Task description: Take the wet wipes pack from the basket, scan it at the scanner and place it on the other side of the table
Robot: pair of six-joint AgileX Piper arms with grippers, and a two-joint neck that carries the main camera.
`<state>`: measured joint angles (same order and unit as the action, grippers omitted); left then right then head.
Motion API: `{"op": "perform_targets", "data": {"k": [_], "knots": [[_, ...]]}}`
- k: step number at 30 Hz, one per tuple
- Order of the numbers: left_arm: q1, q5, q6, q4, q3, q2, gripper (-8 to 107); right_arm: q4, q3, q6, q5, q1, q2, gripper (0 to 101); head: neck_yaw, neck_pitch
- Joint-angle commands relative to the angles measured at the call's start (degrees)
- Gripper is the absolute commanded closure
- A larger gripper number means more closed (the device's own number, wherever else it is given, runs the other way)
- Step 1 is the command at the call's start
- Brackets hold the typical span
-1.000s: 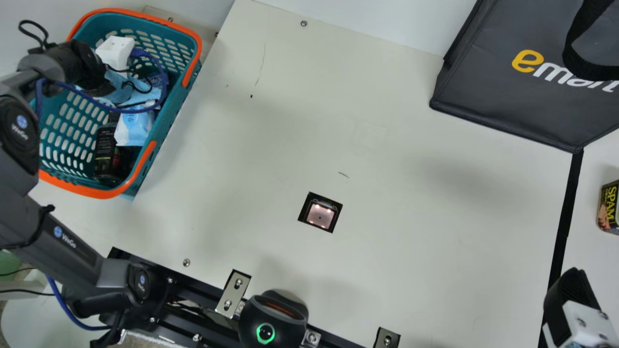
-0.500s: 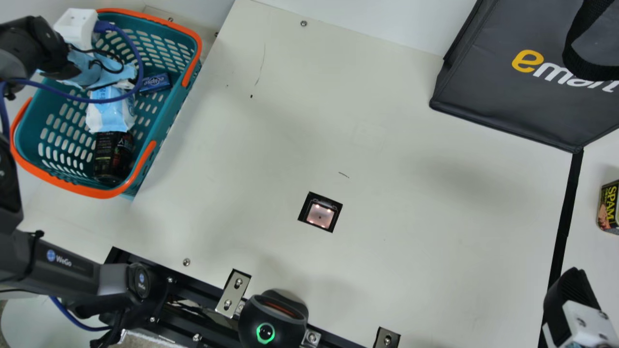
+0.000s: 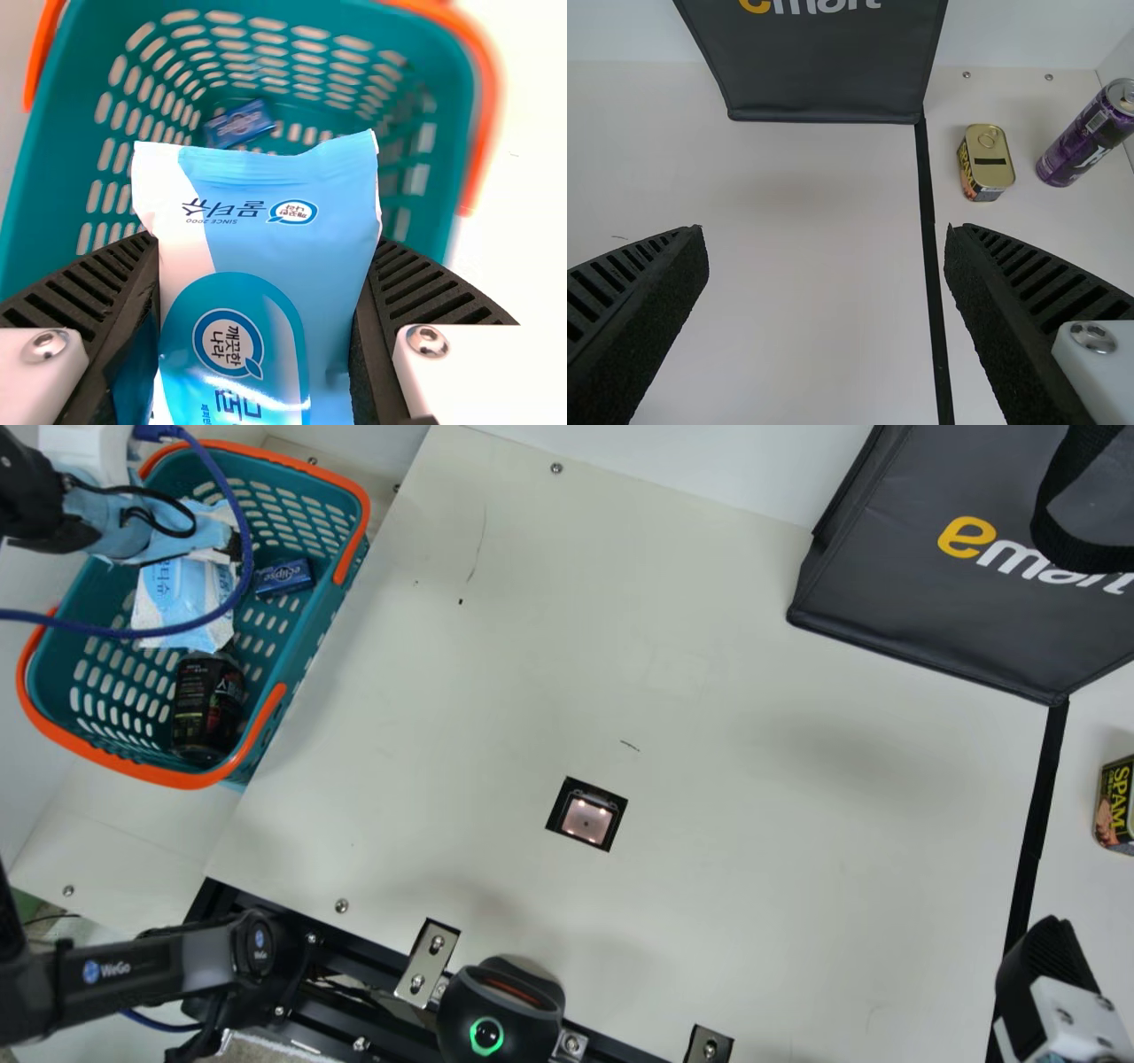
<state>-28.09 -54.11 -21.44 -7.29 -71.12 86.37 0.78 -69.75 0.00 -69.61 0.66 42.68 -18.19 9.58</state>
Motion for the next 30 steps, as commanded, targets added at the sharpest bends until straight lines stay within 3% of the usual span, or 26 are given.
{"op": "perform_targets", "data": {"k": [1, 16, 30], "knots": [[1.93, -1.21, 0.36, -0.15, 0.25, -2.4, 107, 0.0, 0.0, 0.0, 0.0, 0.0, 0.0, 6, -0.23, -1.66], [24.34, -6.48, 13.15, 4.45, 1.29, -10.49, 107, 0.0, 0.0, 0.0, 0.0, 0.0, 0.0, 6, -0.23, -1.66], [50.69, -8.66, 33.33, 13.13, 1.23, -10.29, 107, 0.0, 0.0, 0.0, 0.06, 0.0, 0.0, 6, -0.23, -1.66]]}}
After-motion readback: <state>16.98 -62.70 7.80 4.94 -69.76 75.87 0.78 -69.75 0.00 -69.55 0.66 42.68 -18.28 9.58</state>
